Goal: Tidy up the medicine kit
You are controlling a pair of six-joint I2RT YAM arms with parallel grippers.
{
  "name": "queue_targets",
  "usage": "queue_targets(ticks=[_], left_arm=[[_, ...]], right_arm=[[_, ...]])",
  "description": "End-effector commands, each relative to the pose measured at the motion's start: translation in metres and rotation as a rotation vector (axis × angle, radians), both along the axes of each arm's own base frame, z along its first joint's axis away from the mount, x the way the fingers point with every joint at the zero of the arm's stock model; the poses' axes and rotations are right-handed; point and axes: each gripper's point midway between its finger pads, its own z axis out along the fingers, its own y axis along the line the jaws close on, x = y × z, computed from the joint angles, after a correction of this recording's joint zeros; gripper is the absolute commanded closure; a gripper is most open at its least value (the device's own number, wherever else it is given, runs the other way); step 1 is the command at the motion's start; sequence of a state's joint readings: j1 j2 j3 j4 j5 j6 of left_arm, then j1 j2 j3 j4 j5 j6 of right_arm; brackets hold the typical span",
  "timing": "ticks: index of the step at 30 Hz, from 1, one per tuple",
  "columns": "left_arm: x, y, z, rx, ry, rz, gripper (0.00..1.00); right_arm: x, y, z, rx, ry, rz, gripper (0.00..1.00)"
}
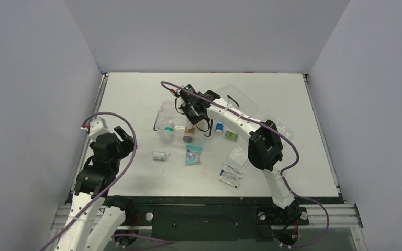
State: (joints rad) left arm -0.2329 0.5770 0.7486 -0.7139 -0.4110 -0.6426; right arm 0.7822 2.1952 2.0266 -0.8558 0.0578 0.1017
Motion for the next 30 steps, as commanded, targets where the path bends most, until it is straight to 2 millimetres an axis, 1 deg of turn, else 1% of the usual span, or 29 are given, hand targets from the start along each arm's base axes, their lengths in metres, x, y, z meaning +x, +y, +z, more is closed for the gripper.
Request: queue_targets(ticks=[1, 2, 5, 9, 12, 16, 18, 21, 25, 29, 30], left_arm=[[0.005, -0.001, 0.017, -0.01, -0.06, -0.009, 0.34], [0.005, -0.002, 0.017, -0.01, -0.06, -0.01, 0.34], [0.005, -0.002, 0.017, -0.011, -0.061, -0.01, 0.34], [0.005, -0.002, 0.017, -0.012, -0.06, -0.011, 0.34], [0.005, -0.002, 0.017, -0.012, -0.062, -0.013, 0.34], [0.006, -0.003, 0.017, -0.012, -0.062, -0.016, 0.34], [0.006, -0.003, 0.017, -0.013, -0.065, -0.017, 0.34], [0.006, -0.004, 0.017, -0.016, -0.067, -0.021, 0.34], [0.006, -0.004, 0.017, -0.018, -0.067, -0.021, 0.34], [0.006, -0.004, 0.017, -0.015, -0.064, -0.024, 0.34], [0.006, -0.004, 0.017, -0.015, -0.064, -0.025, 0.34]], right_arm=[[-0.003, -0.018, 0.04, -0.033, -0.072, 0.016, 1.0], [-0.002, -0.017, 0.042, -0.03, -0.074, 0.012, 1.0], [-0.003, -0.017, 0.037, -0.024, -0.045, -0.027, 1.0], [-0.002, -0.018, 0.039, -0.005, -0.046, -0.095, 1.0], [0.002, -0.029, 0.041, -0.051, -0.067, -0.147, 1.0], [0.002, -0.035, 0.033, -0.092, -0.054, -0.165, 1.0], [0.0, -0.033, 0.03, -0.087, -0.039, -0.159, 1.0], [-0.004, -0.021, 0.028, -0.037, -0.016, -0.148, 1.0], [-0.003, -0.001, 0.027, 0.05, -0.001, -0.155, 1.0], [0.003, 0.017, 0.02, 0.127, 0.015, -0.171, 1.0], [0.004, 0.019, 0.016, 0.132, 0.021, -0.181, 1.0]])
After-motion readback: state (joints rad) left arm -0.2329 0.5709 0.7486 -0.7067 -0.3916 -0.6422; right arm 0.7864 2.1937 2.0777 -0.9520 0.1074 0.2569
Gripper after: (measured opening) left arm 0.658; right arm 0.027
